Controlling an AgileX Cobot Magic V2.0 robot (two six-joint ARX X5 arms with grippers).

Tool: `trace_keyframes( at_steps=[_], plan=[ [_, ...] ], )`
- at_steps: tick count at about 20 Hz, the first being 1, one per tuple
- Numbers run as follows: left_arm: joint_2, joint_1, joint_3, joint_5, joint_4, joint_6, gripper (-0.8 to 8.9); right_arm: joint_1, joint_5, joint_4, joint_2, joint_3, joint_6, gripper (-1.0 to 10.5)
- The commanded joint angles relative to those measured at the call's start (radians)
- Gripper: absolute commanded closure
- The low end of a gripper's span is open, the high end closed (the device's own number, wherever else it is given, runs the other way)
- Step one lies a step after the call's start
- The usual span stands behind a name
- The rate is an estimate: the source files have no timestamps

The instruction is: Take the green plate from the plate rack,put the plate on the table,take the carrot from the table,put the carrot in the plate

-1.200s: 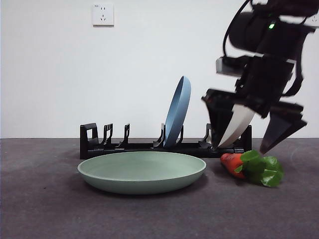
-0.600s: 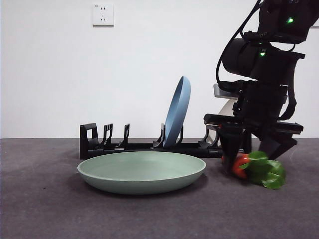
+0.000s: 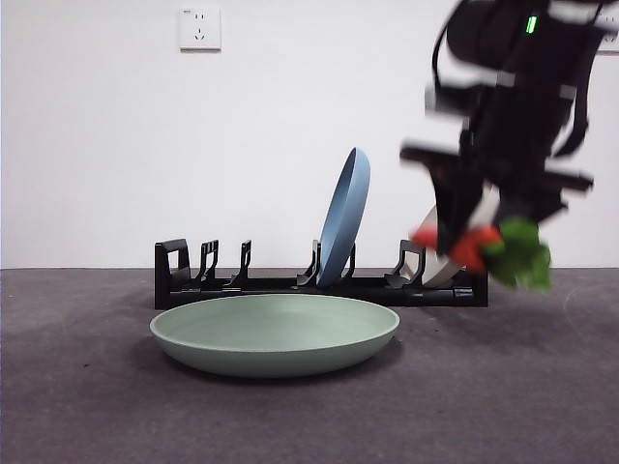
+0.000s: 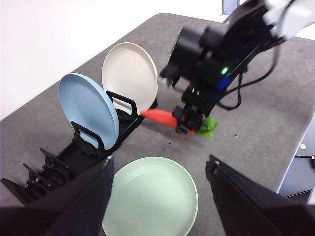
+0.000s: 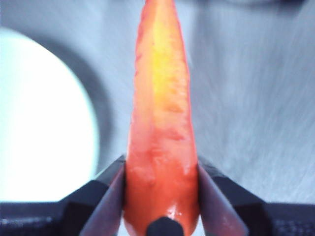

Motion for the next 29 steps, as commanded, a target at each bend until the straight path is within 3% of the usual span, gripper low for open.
trace_keyframes(
  at_steps=[1, 6, 11, 19, 29],
  plan=[
    [-0.003, -0.001, -0.003, 0.005, 0.005, -0.010, 4.91, 0.038, -0.002, 0.002, -0.053, 0.002, 0.023, 9.6],
    [-0.003, -0.001, -0.003, 0.005, 0.003, -0.010, 4.91, 0.195, -0.005, 0.090, -0.042, 0.002, 0.097, 9.6],
    [-0.003, -0.002, -0.003, 0.006, 0.004, -0.010, 4.91, 0.308, -0.006, 0.206, 0.087, 0.026, 0.163, 9.6],
    [-0.003, -0.002, -0.003, 0.006, -0.017, -0.011, 4.94, 0.333, -0.009, 0.198, 0.282, 0.106, 0.175, 9.6],
    [-0.003, -0.002, -0.003, 0.006, -0.018, -0.039, 4.95, 0.338, -0.009, 0.137, 0.315, 0.106, 0.166, 9.5]
  ],
)
